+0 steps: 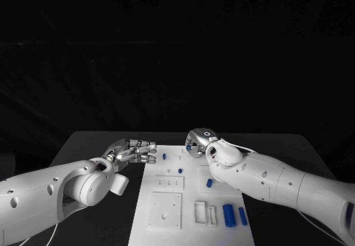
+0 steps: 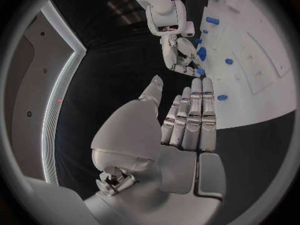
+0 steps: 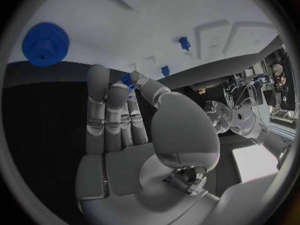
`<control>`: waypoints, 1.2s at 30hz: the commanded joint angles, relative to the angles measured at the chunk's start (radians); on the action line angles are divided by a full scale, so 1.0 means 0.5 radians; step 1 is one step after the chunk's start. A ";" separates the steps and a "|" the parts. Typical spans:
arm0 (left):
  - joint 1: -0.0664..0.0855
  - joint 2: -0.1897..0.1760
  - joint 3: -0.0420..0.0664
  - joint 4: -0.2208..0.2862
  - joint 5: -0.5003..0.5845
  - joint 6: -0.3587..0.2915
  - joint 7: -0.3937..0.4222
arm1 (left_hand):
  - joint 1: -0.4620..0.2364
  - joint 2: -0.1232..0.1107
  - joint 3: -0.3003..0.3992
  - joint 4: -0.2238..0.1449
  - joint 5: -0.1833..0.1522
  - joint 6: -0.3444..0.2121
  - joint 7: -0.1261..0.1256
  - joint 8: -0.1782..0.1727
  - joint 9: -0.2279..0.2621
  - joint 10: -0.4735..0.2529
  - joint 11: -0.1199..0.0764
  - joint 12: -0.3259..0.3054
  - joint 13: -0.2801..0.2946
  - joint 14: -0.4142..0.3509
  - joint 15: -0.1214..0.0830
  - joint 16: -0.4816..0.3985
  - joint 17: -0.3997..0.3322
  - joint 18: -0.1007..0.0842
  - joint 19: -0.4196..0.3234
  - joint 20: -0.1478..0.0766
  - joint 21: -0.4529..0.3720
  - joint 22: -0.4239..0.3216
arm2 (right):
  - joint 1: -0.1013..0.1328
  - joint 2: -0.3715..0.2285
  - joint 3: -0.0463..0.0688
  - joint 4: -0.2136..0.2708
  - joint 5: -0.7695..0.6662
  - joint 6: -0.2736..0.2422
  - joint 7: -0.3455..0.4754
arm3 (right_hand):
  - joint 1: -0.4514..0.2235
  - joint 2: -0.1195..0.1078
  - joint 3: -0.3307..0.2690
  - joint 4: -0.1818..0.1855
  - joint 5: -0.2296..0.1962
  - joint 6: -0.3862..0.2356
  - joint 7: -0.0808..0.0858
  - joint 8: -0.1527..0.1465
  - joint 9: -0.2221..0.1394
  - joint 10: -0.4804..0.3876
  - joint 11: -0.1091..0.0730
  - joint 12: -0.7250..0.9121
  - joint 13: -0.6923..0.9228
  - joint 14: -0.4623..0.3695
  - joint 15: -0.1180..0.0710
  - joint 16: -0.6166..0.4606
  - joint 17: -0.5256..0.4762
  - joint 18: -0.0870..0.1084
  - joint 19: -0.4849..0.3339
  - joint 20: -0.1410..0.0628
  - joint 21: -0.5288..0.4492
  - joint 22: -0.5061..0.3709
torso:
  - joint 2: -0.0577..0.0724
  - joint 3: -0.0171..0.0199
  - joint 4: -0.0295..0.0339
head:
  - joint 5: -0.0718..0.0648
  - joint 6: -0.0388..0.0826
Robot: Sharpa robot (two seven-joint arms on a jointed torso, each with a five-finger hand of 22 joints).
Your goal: Assemble the parts on the task board
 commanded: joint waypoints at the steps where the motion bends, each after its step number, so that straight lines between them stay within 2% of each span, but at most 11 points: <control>1: 0.006 0.012 0.002 -0.003 -0.013 0.016 0.007 | -0.005 -0.001 -0.003 0.000 -0.002 -0.018 0.003 -0.001 -0.001 -0.015 -0.002 -0.007 0.002 -0.001 0.009 -0.009 -0.001 -0.027 -0.007 0.008 -0.007 -0.005 | 0.001 0.031 0.000 -0.028 -0.050 -0.070 -0.057 | 0.001 0.013 0.002 0.005 -0.004 -0.002 0.004 0.008 0.003 0.022 -0.014 0.003 0.002 0.002 -0.006 0.005 0.004 0.016 0.050 -0.008 -0.011 0.004 | 0.004 -0.0057 0.016 | -0.003 0.002; 11: 0.011 0.034 0.002 -0.007 -0.017 0.022 0.007 | -0.004 -0.002 -0.003 -0.002 -0.002 -0.019 0.003 -0.001 -0.001 -0.015 -0.002 -0.007 0.002 -0.001 0.009 -0.009 -0.001 -0.027 -0.008 0.008 -0.007 -0.005 | -0.008 0.116 0.001 -0.120 -0.059 -0.108 -0.071 | -0.004 0.010 0.001 0.010 0.000 -0.005 0.005 0.008 0.003 0.017 -0.012 0.003 0.002 0.001 -0.004 0.003 0.005 0.017 0.050 -0.006 -0.018 0.020 | 0.019 -0.0251 0.049 | -0.002 0.016; 14: 0.014 0.038 0.003 -0.006 -0.019 0.022 0.006 | -0.004 -0.002 -0.003 -0.002 -0.002 -0.019 0.003 -0.001 -0.001 -0.015 -0.002 -0.007 0.002 -0.001 0.009 -0.009 -0.001 -0.027 -0.008 0.008 -0.007 -0.005 | -0.012 0.127 0.001 -0.131 -0.060 -0.111 -0.072 | -0.004 0.010 0.001 0.010 0.000 -0.005 0.005 0.008 0.003 0.017 -0.012 0.003 0.002 0.001 -0.004 0.003 0.005 0.017 0.050 -0.006 -0.018 0.020 | 0.023 -0.0288 0.054 | -0.005 0.016; 20: 0.021 0.041 0.003 -0.003 -0.022 0.022 0.004 | -0.005 -0.005 -0.003 -0.004 -0.002 -0.025 0.004 -0.001 -0.001 -0.018 -0.001 -0.008 0.002 -0.002 0.010 -0.009 -0.001 -0.027 -0.008 0.008 -0.006 -0.008 | -0.017 0.135 0.001 -0.142 -0.063 -0.098 -0.072 | -0.002 0.010 -0.002 0.013 -0.008 -0.010 0.005 0.008 0.003 0.011 -0.011 0.003 0.002 0.002 -0.003 0.002 0.004 0.017 0.051 -0.004 -0.024 0.028 | 0.033 -0.0321 0.060 | -0.009 0.019; 32: 0.031 0.039 0.003 -0.001 -0.027 0.022 0.002 | -0.005 -0.005 -0.003 -0.004 -0.002 -0.025 0.004 -0.001 -0.001 -0.018 -0.001 -0.008 0.002 -0.002 0.010 -0.009 -0.001 -0.027 -0.008 0.008 -0.006 -0.008 | -0.023 0.118 0.000 -0.132 -0.081 -0.062 -0.100 | -0.002 0.009 -0.009 0.015 -0.008 -0.009 0.005 0.009 0.003 0.011 -0.011 0.003 0.002 0.003 -0.003 0.001 0.004 0.018 0.051 -0.004 -0.031 0.036 | 0.041 -0.0316 0.054 | -0.001 0.009; 36: 0.032 0.040 0.003 -0.005 -0.028 0.024 0.001 | -0.005 -0.005 -0.003 -0.004 -0.002 -0.025 0.004 -0.001 -0.001 -0.018 -0.001 -0.008 0.002 -0.002 0.010 -0.009 -0.001 -0.027 -0.008 0.008 -0.006 -0.008 | -0.023 0.109 0.000 -0.122 -0.090 -0.054 -0.115 | -0.002 0.008 -0.008 0.014 -0.008 -0.009 0.005 0.008 0.003 0.012 -0.012 0.003 0.002 0.003 -0.004 0.001 0.004 0.018 0.052 -0.005 -0.033 0.041 | 0.041 -0.0329 0.055 | 0.002 0.005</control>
